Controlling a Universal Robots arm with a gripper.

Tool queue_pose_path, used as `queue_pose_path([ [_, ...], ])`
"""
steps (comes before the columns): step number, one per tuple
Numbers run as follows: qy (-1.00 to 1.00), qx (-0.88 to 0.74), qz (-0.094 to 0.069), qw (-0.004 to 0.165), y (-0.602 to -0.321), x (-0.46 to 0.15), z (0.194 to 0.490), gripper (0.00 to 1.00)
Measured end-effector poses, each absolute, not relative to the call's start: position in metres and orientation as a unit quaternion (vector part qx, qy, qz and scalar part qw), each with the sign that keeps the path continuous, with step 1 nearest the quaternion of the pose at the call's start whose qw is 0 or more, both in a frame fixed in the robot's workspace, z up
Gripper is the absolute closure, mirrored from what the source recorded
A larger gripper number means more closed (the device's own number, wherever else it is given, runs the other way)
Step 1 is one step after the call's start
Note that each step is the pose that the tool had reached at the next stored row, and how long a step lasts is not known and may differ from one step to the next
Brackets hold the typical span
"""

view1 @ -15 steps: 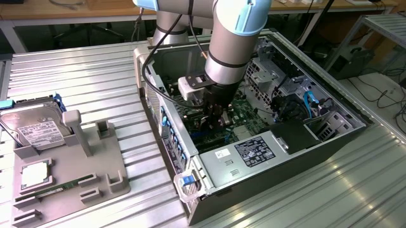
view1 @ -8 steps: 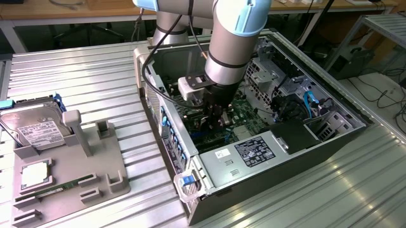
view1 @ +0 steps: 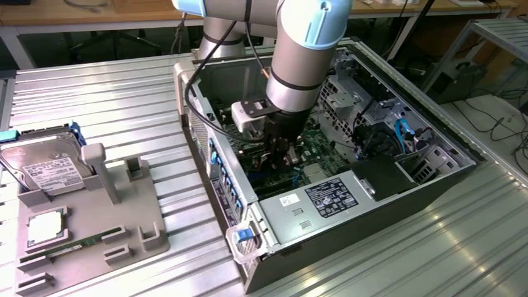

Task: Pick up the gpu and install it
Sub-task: 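Insert the gpu into the slot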

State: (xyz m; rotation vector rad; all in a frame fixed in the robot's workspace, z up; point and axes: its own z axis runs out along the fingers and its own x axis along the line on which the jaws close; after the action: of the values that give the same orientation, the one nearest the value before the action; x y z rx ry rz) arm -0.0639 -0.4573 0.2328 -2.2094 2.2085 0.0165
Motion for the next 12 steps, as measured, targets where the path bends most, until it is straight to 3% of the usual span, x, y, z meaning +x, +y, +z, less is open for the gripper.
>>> queue_pose_path([
  [12,0.707,-0.707,0.005,0.009,-0.4572,-0.0639,0.2305,0.72],
])
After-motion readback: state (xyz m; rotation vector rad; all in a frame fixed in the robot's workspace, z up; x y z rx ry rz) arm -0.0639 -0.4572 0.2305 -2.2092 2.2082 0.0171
